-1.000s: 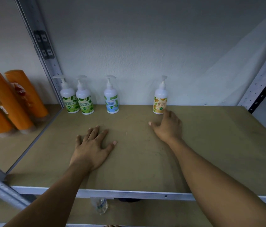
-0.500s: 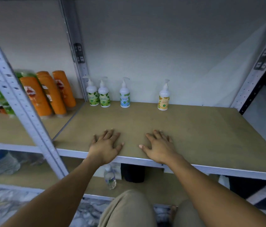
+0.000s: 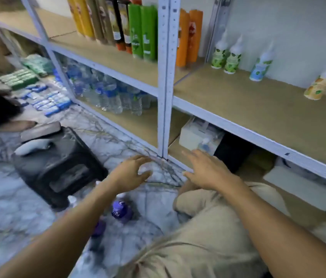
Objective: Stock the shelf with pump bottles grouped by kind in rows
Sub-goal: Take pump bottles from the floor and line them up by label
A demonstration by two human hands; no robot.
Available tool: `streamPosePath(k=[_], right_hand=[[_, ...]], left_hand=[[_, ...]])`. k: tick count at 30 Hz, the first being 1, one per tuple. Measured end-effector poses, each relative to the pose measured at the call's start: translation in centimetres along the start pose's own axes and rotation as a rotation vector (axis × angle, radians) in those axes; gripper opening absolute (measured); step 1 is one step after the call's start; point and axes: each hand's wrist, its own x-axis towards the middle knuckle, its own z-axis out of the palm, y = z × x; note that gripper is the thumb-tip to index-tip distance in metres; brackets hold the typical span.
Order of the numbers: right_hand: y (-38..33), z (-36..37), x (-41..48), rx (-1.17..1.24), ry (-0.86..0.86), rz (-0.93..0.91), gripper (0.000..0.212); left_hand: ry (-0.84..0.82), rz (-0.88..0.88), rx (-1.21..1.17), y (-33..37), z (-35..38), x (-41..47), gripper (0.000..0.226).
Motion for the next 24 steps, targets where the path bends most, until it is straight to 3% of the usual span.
streamPosePath(k=[5, 9, 13, 16, 24], right_hand=[[-7.7, 5.6, 2.8, 0.029, -0.241, -0.201, 0.071], [-12.8, 8.6, 5.0, -0.039, -0.348, -0.278, 0.076], [-17.3, 11.4, 6.8, -0.044, -0.369, -0.346, 0.070], [-19.4, 13.2, 8.2, -0.012, -0.354, -0.365, 0.053], [-20.3, 17.4, 16.2, 0.230, -0.294, -0.182, 0.048]], left_hand=[[0.029, -0.277, -0.124, -8.2, 2.2, -10.2, 0.056], [0.099, -0.442, -0.146, -12.6, 4.5, -16.6, 0.044], [0.193, -0.575, -0.213, -15.9, 7.2, -21.2, 0.040], [0.185, -0.611, -0.261, -17.8, 9.3, -23.4, 0.038], [0.160, -0.667, -0.321, -18.9, 12.7, -23.0, 0.035]])
